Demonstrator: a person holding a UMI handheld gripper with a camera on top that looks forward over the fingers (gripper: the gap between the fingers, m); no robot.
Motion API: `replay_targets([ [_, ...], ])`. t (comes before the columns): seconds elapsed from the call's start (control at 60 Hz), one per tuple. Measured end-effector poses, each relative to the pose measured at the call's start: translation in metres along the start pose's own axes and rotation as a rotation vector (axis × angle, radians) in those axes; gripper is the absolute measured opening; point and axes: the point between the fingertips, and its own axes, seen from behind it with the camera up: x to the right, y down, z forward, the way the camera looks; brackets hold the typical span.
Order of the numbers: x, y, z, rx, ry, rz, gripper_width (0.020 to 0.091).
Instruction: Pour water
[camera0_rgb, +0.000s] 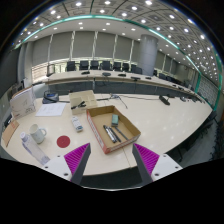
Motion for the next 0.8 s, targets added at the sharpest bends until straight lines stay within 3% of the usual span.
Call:
replay_targets([
  [0.35, -0.055, 0.041, -0.015, -0.015, -0.041, -0.032, 0.0863],
  [0.517, -0.129, 0.077, -0.025, -0.008, -0.117, -0.056, 0.0862],
  [0.8, -0.272, 0.113, -0.016, 0.095, -0.24, -0.103, 0.0863],
])
